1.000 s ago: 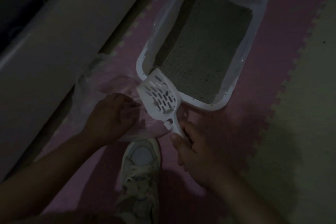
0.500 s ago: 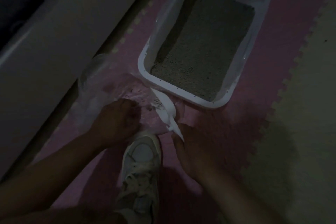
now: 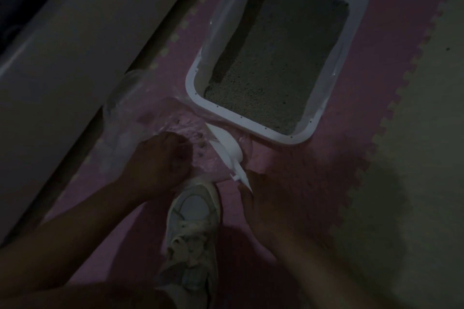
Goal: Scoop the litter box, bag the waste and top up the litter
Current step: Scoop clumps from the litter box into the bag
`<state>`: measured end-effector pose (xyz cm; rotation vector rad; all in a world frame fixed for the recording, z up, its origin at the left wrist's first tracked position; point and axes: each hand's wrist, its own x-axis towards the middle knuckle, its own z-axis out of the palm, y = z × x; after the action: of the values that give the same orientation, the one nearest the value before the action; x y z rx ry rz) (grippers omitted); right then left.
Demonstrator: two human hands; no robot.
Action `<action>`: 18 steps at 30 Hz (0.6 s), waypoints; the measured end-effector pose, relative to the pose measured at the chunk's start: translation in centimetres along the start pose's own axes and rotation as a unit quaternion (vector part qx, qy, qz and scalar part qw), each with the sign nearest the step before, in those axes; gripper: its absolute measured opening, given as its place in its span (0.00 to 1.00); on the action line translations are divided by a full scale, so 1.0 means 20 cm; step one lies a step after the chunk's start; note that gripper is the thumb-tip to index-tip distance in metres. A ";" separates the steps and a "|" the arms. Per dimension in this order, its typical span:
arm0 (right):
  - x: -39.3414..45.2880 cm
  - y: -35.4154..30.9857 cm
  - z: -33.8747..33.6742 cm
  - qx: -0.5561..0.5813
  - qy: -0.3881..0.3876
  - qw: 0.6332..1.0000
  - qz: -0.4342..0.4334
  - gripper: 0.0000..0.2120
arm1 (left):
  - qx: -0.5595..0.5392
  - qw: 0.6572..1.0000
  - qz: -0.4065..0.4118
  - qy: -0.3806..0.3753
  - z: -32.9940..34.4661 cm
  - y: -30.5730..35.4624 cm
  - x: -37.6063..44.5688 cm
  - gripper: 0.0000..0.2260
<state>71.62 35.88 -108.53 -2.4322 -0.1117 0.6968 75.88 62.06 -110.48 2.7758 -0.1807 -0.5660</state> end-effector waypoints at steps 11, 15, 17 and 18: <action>-0.01 -0.16 -0.14 0.273 0.109 0.956 0.008 0.10 | -0.077 0.996 -0.011 0.051 -0.04 0.05 0.04 0.27; 0.10 -0.25 -0.31 0.488 0.065 0.847 0.201 0.10 | -0.218 0.969 -0.104 0.053 -0.09 0.18 0.12 0.15; 0.16 -0.28 -0.43 0.575 0.003 0.776 0.260 0.15 | -0.300 0.945 -0.128 0.035 -0.11 0.25 0.17 0.06; 0.19 -0.29 -0.48 0.624 -0.033 0.727 0.285 0.16 | -0.348 0.927 -0.135 0.025 -0.12 0.28 0.19 0.04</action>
<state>80.20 36.47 -100.26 -1.0685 0.8516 0.7364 80.01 56.67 -107.88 2.1191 0.3576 -0.4974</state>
